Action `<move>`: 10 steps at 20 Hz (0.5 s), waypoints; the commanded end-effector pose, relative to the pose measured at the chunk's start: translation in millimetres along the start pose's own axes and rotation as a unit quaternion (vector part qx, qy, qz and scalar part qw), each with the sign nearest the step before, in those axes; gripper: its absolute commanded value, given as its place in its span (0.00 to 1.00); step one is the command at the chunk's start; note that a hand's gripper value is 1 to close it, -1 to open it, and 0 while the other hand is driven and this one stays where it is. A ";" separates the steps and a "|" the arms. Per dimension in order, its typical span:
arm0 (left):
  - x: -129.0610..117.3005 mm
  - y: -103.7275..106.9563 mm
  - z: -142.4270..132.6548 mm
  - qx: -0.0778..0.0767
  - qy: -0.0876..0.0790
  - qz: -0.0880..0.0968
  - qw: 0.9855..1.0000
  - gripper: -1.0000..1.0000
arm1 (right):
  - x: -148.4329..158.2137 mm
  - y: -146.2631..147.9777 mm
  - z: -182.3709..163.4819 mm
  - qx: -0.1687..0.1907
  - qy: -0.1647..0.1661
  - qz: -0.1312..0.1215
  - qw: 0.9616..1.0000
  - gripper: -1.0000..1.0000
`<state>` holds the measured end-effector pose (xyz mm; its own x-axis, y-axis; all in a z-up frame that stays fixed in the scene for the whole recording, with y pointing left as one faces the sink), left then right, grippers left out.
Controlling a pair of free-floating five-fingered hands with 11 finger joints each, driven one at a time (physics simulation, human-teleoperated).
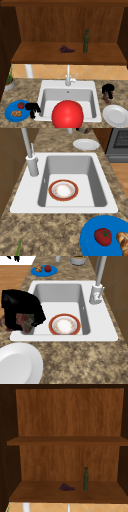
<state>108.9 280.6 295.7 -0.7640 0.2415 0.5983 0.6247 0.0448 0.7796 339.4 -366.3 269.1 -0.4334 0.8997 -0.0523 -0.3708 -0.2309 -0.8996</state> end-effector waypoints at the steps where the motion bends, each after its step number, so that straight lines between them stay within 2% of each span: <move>1: 0.0 0.0 0.0 0.000 0.000 0.000 1.000 0.50 | -10.5 8.1 15.5 -0.005 0.017 -0.023 1.000 1.00; 10: 0.0 0.0 0.0 0.000 0.000 0.000 1.000 0.50 | -29.6 54.0 46.5 -0.010 0.010 -0.022 1.000 1.00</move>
<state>108.9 280.6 295.7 -0.7640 0.2415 0.5983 0.6247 0.0448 0.7796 306.0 -411.0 253.7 -0.4332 0.9000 -0.0486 -0.3649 -0.2245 -0.9036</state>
